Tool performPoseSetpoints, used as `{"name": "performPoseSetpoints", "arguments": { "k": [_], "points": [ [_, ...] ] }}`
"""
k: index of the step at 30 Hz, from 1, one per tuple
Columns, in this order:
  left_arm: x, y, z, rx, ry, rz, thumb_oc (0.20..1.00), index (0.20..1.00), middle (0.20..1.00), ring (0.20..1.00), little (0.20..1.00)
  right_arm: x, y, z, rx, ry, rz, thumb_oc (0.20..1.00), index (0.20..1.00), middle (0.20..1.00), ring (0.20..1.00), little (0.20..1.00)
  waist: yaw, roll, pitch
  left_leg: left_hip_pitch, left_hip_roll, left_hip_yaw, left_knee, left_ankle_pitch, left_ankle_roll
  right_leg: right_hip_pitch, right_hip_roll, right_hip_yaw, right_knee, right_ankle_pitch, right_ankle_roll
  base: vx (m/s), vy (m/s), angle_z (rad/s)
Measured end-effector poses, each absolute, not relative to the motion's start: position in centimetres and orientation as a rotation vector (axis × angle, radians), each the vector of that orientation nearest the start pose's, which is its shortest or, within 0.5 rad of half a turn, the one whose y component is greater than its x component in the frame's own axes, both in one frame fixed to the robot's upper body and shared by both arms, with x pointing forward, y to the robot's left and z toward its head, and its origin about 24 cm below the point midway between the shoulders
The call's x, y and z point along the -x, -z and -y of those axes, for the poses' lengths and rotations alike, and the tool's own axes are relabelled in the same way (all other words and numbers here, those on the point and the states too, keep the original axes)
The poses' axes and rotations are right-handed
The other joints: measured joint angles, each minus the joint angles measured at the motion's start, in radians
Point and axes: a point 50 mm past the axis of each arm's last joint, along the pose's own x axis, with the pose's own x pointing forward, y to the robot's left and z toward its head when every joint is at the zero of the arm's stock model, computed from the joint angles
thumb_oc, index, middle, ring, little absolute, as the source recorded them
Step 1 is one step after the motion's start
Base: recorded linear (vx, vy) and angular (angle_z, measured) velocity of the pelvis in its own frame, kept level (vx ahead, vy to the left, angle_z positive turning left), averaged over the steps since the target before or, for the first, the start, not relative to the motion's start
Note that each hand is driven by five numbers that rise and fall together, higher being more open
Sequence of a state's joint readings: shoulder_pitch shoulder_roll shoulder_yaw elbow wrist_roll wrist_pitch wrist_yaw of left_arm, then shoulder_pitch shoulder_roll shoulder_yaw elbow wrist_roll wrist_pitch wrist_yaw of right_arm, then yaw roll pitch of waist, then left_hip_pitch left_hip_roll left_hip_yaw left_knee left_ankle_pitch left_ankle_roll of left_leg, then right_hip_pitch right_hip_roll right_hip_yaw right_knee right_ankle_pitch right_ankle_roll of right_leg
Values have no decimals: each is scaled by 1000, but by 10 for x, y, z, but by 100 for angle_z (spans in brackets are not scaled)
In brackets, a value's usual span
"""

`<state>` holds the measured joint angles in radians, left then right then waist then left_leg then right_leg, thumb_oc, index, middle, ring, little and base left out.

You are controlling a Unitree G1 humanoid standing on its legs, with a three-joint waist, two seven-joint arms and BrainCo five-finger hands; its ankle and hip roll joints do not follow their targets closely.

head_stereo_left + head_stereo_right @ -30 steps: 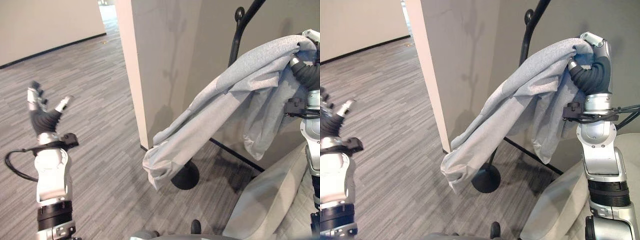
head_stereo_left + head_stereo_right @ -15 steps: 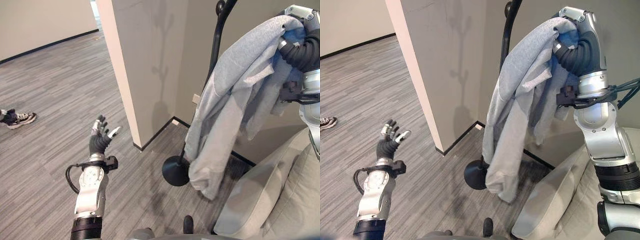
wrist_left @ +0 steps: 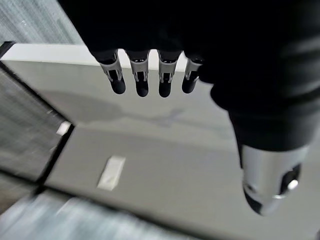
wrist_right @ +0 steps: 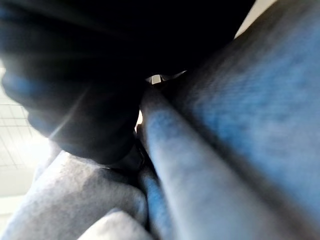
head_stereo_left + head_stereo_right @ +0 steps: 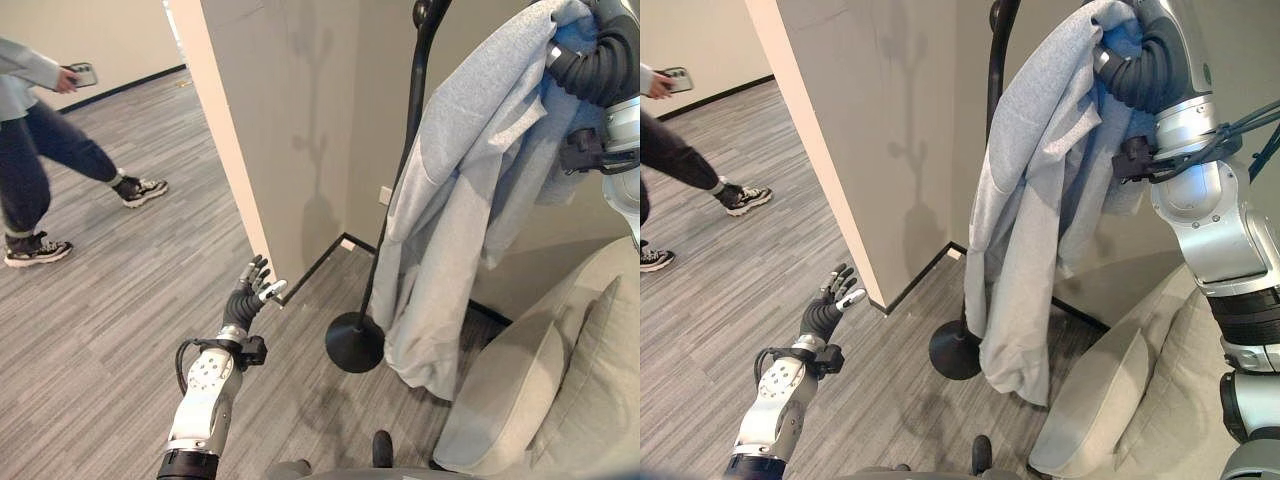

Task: Hang the clothes on the sofa on the clothes rack.

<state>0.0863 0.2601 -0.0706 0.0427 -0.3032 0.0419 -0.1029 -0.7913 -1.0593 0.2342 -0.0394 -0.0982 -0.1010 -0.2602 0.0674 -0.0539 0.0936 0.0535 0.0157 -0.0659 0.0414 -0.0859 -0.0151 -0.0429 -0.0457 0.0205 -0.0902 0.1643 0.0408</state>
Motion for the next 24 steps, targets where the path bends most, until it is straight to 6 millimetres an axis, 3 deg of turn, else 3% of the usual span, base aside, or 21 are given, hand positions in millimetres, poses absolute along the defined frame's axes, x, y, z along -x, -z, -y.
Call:
{"name": "performPoseSetpoints", "arguments": {
  "k": [8,12,16,24],
  "points": [
    [-232,-11,-177,59,185,-189,1000,1000,1000,1000,1000,-283,-338,212,1062,201,1011,200,200,200,200,200,-35,13,0,0,1,1,-7,0,0,-2,0,0,0,-1,-1,0,0,0],
    [-232,-12,-179,63,172,-185,1000,1000,1000,1000,1000,-252,-345,211,1032,239,1135,200,200,200,200,200,-36,16,0,5,1,1,-20,1,0,-4,0,0,0,-1,-1,3,5,-1],
    [-232,-12,-181,56,153,-185,1000,1000,1000,1000,1000,-234,-358,210,1028,303,1242,200,200,200,200,200,-38,15,-1,9,0,8,-24,1,0,-4,0,3,0,-1,0,6,40,-5],
    [-232,-12,-181,62,141,-184,1000,1000,1000,1000,1000,-229,-375,208,1091,360,1313,200,200,200,200,200,-46,11,-2,20,-2,23,-27,0,1,-2,0,20,0,1,3,10,31,-6]
  ]
}}
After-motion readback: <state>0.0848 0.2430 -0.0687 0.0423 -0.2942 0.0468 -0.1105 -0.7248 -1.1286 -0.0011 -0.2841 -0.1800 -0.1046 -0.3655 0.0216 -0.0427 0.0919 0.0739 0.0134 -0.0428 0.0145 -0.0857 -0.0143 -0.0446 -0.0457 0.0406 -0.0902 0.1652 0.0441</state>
